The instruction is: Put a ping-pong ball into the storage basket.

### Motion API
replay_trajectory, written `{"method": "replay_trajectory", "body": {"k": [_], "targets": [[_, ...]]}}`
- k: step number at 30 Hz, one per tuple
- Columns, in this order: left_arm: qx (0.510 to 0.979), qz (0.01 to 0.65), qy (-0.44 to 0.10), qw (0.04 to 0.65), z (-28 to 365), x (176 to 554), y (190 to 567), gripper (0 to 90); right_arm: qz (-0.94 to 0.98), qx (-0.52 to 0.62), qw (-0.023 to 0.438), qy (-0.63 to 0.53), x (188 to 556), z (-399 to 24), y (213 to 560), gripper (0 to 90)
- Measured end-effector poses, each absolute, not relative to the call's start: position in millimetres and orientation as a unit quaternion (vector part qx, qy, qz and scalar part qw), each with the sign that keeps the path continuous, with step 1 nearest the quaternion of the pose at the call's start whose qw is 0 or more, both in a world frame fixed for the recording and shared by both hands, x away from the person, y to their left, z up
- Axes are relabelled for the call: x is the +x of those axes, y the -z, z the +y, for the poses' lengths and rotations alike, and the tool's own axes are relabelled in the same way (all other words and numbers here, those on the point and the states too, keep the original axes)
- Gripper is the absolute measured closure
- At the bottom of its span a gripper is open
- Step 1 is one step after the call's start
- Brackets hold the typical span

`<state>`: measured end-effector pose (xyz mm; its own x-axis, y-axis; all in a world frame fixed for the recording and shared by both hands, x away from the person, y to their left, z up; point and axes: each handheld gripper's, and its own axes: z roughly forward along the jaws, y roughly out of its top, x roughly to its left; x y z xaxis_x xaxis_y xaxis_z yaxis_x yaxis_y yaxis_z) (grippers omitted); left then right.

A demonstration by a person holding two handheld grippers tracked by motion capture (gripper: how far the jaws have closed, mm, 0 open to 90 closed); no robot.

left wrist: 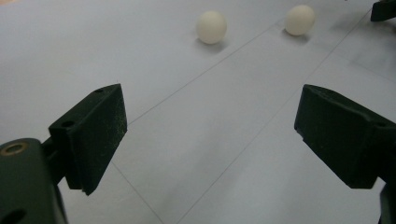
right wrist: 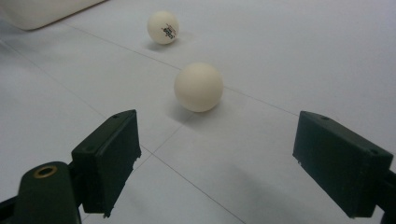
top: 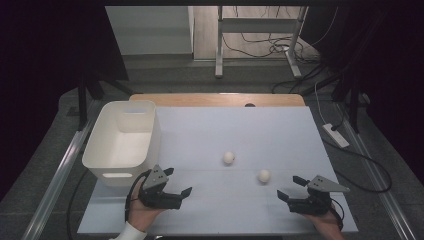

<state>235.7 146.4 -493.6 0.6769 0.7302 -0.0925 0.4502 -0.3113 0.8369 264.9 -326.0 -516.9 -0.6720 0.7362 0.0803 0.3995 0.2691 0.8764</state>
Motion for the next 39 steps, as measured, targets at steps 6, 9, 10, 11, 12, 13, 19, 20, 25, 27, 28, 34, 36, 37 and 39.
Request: {"method": "replay_trajectory", "body": {"k": [6, 9, 10, 11, 12, 13, 19, 20, 25, 27, 28, 34, 36, 37, 39], "targets": [[0.798, 0.367, -0.154, 0.454, 139.4, 240.0, 488.7, 10.5, 0.776, 0.369, 0.177, -0.481, 262.5, -328.5, 517.2, 14.3], [0.796, 0.367, -0.152, 0.456, 136.6, 243.1, 487.7, 10.5, 0.775, 0.369, 0.180, -0.480, 261.6, -330.3, 517.0, 14.4], [0.795, 0.368, -0.150, 0.458, 136.0, 243.9, 487.5, 10.5, 0.775, 0.370, 0.180, -0.480, 261.3, -330.3, 516.8, 14.4], [0.795, 0.368, -0.150, 0.458, 136.0, 243.9, 487.5, 10.5, 0.777, 0.368, 0.180, -0.478, 261.3, -330.0, 517.0, 14.5], [0.795, 0.368, -0.149, 0.458, 135.4, 245.0, 487.2, 10.4, 0.777, 0.368, 0.180, -0.479, 261.3, -329.5, 517.1, 14.4], [0.796, 0.367, -0.148, 0.459, 135.3, 245.6, 487.1, 10.3, 0.776, 0.368, 0.181, -0.479, 261.2, -329.3, 516.9, 14.4], [0.793, 0.369, -0.144, 0.464, 134.2, 247.0, 485.6, 10.1, 0.778, 0.367, 0.182, -0.477, 261.5, -328.6, 516.6, 14.4], [0.794, 0.366, -0.144, 0.464, 132.1, 247.4, 484.5, 10.1, 0.778, 0.367, 0.182, -0.476, 261.4, -328.3, 516.5, 14.3], [0.795, 0.364, -0.143, 0.463, 127.1, 250.6, 481.4, 10.0, 0.778, 0.368, 0.181, -0.476, 262.0, -328.3, 517.1, 13.9], [0.796, 0.362, -0.147, 0.463, 124.6, 251.1, 479.2, 10.0, 0.777, 0.369, 0.181, -0.476, 262.0, -328.6, 517.0, 13.5], [0.796, 0.360, -0.148, 0.464, 123.4, 251.6, 477.9, 10.1, 0.777, 0.370, 0.181, -0.476, 262.0, -328.7, 516.9, 13.2], [0.802, 0.350, -0.147, 0.461, 114.1, 256.0, 471.6, 10.1, 0.776, 0.372, 0.179, -0.478, 262.1, -328.9, 517.0, 12.5], [0.804, 0.348, -0.145, 0.460, 111.0, 257.7, 470.8, 10.1, 0.776, 0.372, 0.179, -0.477, 262.2, -328.8, 516.9, 12.5], [0.805, 0.347, -0.144, 0.459, 109.0, 258.9, 470.4, 10.1, 0.777, 0.372, 0.180, -0.476, 262.4, -328.6, 516.9, 12.4], [0.807, 0.345, -0.141, 0.457, 105.0, 261.8, 469.5, 10.1, 0.777, 0.372, 0.180, -0.475, 263.0, -328.3, 517.4, 12.1]]}}
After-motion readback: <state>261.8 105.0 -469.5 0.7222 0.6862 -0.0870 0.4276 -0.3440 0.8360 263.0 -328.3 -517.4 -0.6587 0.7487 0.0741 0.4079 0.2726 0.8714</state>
